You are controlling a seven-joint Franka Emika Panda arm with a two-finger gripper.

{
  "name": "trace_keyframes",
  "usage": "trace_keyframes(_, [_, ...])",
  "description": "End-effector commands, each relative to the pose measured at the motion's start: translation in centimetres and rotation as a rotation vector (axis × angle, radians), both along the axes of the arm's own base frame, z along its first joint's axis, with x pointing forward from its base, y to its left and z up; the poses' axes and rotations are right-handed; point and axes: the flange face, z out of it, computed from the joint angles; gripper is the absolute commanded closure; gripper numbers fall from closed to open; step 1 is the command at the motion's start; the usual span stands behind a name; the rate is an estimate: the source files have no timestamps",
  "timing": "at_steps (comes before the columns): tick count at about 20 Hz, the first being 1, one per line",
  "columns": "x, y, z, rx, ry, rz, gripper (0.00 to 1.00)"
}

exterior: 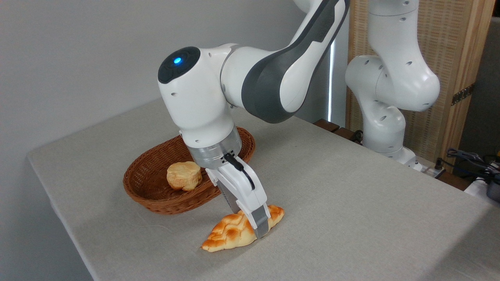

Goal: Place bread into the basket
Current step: 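Close the gripper on the middle of the braided pastry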

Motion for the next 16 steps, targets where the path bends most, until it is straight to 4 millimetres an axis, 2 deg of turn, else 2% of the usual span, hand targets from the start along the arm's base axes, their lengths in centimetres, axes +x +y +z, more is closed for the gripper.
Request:
trace_keyframes(1, [0.17, -0.16, -0.73, 0.012, -0.009, -0.024, 0.00])
trace_keyframes(4, [0.11, -0.16, -0.95, 0.011, -0.005, -0.026, 0.19])
trace_keyframes(6, [0.11, -0.16, -0.95, 0.011, -0.005, -0.026, 0.36])
trace_keyframes(8, [0.13, -0.25, -1.03, 0.011, -0.003, -0.027, 0.39])
trace_keyframes(16, [0.15, -0.16, -0.88, 0.011, -0.006, -0.026, 0.39])
